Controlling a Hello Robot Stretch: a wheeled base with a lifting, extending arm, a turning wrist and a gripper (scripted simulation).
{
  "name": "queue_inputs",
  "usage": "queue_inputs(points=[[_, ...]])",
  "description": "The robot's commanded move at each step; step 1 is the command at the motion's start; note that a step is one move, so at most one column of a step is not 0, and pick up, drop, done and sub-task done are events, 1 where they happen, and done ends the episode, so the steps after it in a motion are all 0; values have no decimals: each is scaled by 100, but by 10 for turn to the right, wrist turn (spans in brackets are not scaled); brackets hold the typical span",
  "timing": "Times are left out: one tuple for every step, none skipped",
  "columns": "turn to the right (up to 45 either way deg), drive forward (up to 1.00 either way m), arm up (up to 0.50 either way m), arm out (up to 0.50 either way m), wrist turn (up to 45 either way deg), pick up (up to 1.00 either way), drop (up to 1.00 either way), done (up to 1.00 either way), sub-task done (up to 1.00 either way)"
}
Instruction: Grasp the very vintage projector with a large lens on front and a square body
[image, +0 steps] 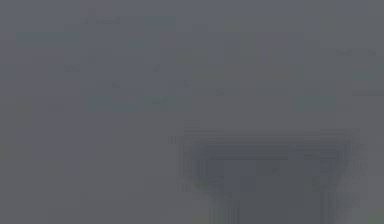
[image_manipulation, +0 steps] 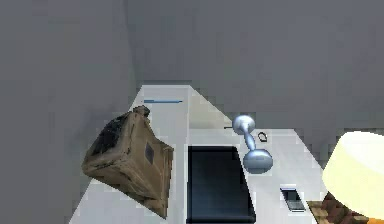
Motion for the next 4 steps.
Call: queue_inputs(points=[[0, 0, 50, 0, 0, 0, 0, 0, 0], [0, 0, 38, 0, 0, 0, 0, 0, 0], [0, 0, 0, 0, 450, 0, 0, 0, 0], [0, 0, 0, 0, 450, 0, 0, 0, 0]])
